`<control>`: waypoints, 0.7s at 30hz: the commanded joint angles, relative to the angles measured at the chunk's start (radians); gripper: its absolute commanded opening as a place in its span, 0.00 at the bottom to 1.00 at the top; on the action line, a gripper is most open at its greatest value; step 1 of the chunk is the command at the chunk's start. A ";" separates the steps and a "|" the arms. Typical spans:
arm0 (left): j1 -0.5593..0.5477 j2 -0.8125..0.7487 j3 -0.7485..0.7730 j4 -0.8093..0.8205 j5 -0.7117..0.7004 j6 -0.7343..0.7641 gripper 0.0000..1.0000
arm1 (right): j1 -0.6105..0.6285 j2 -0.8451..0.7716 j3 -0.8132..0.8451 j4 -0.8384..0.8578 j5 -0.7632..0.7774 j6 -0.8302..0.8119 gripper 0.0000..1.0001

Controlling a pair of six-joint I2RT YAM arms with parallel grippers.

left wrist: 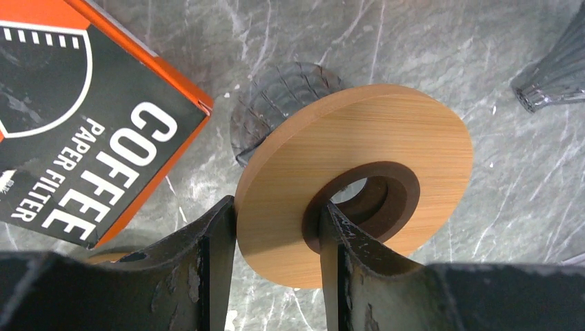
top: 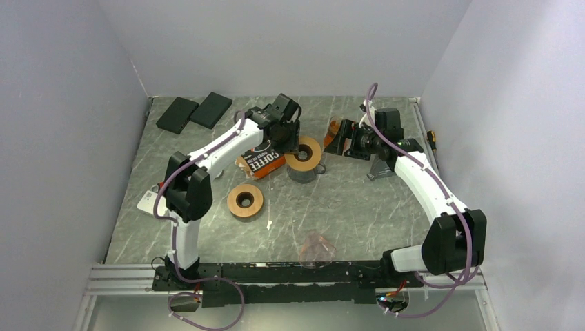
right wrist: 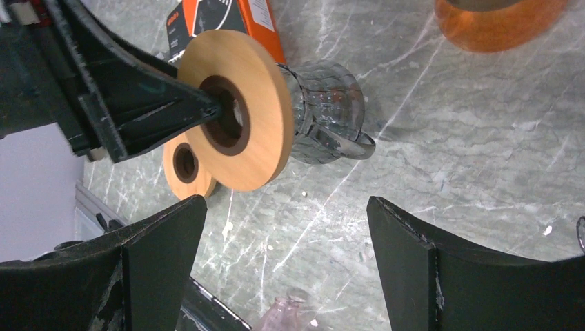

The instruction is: Place the coffee filter in the dripper

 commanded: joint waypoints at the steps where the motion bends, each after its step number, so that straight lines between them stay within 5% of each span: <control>1: 0.001 0.042 0.106 -0.035 -0.031 0.025 0.41 | -0.012 -0.042 -0.012 0.051 -0.027 0.005 0.92; 21: 0.018 0.102 0.115 -0.043 -0.037 0.030 0.44 | -0.020 -0.025 -0.032 0.071 -0.039 0.000 0.93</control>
